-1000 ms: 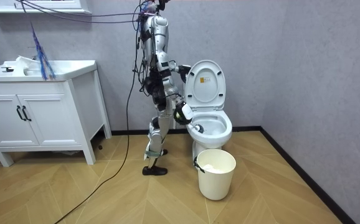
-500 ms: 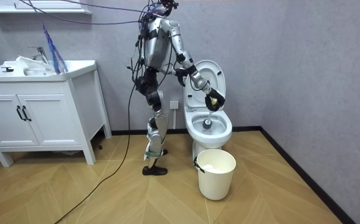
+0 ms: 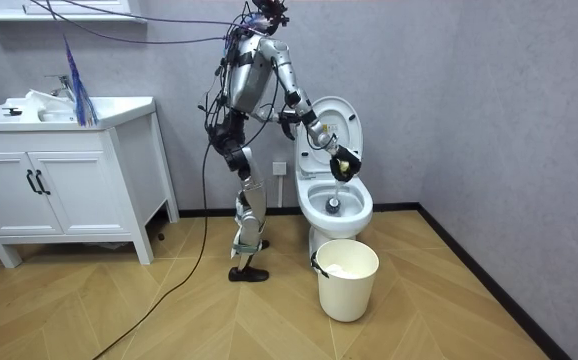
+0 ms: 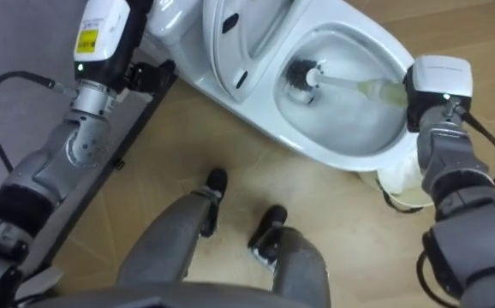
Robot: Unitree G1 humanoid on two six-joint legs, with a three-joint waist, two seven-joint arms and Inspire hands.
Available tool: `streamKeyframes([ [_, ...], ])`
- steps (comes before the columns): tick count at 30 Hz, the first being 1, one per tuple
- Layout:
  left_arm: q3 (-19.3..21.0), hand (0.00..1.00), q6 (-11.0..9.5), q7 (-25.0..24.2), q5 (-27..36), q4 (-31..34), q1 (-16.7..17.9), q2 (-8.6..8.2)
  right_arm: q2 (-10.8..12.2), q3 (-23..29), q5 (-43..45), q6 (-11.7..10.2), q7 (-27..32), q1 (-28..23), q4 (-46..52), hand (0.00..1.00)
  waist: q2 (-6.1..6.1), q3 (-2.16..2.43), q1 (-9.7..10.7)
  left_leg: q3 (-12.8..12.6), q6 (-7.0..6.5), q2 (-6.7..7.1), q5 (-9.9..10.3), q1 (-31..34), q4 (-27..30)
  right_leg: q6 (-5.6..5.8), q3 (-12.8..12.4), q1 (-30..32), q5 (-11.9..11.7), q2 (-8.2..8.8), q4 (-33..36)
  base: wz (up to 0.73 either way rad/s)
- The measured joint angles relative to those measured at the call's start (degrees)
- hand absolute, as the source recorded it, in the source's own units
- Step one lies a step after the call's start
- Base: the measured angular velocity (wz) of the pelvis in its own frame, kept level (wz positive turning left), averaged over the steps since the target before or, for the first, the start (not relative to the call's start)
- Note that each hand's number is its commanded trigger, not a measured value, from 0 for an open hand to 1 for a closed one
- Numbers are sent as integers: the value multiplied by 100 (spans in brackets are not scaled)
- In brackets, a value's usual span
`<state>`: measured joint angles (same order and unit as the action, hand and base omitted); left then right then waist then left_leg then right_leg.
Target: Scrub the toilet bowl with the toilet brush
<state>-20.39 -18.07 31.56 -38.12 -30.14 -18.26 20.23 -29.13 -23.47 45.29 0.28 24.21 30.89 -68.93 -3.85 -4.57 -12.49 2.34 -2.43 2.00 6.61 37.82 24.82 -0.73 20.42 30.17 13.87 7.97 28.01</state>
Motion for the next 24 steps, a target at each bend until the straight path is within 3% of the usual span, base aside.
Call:
streamKeyframes([
  [4, -50, 0, 68, 65, 2, -3, -50, -1, -121, -116, 92, 71, 16, 29, 2, 100, 113, -34, 3, 34, -1, 2, -1, 140, 88, -9, 24, 106, 5, 5, 87, 2],
  [8, -45, 0, 103, 105, -90, 21, -44, 18, -190, -353, 631, 114, -54, -24, 29, 100, 159, -25, -53, -8, -5, 13, -5, 232, 142, -16, 11, 268, 14, 63, 231, -2],
  [10, -54, 0, 194, 131, -77, 168, 7, 12, -203, -461, 720, 266, -69, -173, 237, 100, 190, -13, -44, -12, -8, 57, -3, 290, 174, -42, 30, 321, 90, 83, 290, 8],
  [14, -126, 0, 245, 154, -73, 140, 93, 10, -261, -686, 966, 505, 93, -499, 485, 100, 361, 65, -50, -2, -32, 62, 19, 341, 260, -38, 59, 309, 90, 66, 278, 4],
  [19, -301, 0, 503, 201, 59, 90, 495, -45, -199, -791, 916, 746, 144, -871, 676, 100, 555, 176, -34, -19, -39, 76, 23, 119, 164, -14, 28, 105, 95, 53, 212, 0],
  [22, -311, 0, 543, 203, 403, 90, 668, -49, -223, -807, 606, 730, 149, -913, 610, 100, 625, 203, -30, -18, -27, 66, 16, 52, 140, -20, 30, 36, 102, 36, 185, 0],
  [24, -350, 0, 568, 239, 537, 96, 677, -60, -209, -778, 268, 701, 205, -895, 543, 100, 625, 196, -25, -8, -12, 67, 3, 76, 142, -33, 29, 55, 110, 32, 197, 0],
])
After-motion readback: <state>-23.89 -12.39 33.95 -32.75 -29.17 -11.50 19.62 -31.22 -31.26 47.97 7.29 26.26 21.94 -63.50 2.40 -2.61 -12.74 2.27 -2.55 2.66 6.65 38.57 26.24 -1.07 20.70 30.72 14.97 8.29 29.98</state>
